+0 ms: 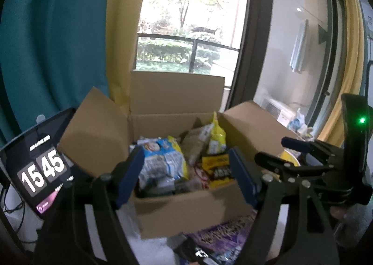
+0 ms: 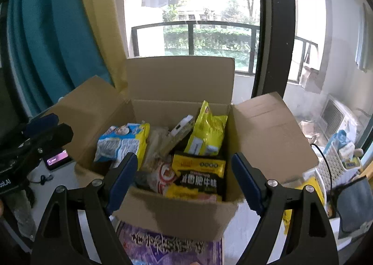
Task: Organize snacks
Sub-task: 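Withdraw both open tools toward the remaining snacks, then grasp the black snack bag with the left tool while the right grasps the purple snack bag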
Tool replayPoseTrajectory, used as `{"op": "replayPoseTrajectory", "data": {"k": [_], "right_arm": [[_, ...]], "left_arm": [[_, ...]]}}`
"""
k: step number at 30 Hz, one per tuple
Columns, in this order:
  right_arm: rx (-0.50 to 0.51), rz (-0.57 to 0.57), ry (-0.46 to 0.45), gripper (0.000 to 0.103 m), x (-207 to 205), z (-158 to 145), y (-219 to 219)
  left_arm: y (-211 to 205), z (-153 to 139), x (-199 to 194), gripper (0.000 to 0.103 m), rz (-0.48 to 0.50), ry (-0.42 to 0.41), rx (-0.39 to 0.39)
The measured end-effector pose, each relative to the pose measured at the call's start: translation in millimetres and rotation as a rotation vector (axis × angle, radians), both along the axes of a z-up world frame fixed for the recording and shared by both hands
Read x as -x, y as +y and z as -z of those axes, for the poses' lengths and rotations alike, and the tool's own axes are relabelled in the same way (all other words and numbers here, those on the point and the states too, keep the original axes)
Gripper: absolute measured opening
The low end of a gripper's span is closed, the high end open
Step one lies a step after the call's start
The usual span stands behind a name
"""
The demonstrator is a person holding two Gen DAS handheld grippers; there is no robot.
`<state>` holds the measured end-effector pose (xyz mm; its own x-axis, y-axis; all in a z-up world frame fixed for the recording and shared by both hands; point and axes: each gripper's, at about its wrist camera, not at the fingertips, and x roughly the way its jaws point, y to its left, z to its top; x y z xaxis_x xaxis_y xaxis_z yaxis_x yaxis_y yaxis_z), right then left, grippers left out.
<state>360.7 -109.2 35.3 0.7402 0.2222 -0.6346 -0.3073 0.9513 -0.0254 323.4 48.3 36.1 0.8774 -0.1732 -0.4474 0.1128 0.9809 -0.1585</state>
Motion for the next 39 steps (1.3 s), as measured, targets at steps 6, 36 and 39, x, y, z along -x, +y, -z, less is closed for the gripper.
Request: {"op": "replayPoseTrajectory", "data": {"k": [6,36,39], "right_arm": [[-0.010,0.009,0.013,0.085,28,6,-17],[-0.120,0.050,0.312,0.085,41,141,-85],[-0.138,0.040,0.349,0.085,34,153,-82]], "left_arm": [[-17,17,21,0.076,0.026,0.040,-0.005],[-64,158,66,0.076,0.062,0.371,0.040],[-71,166,65,0.074,0.088,0.377,0.003]]}}
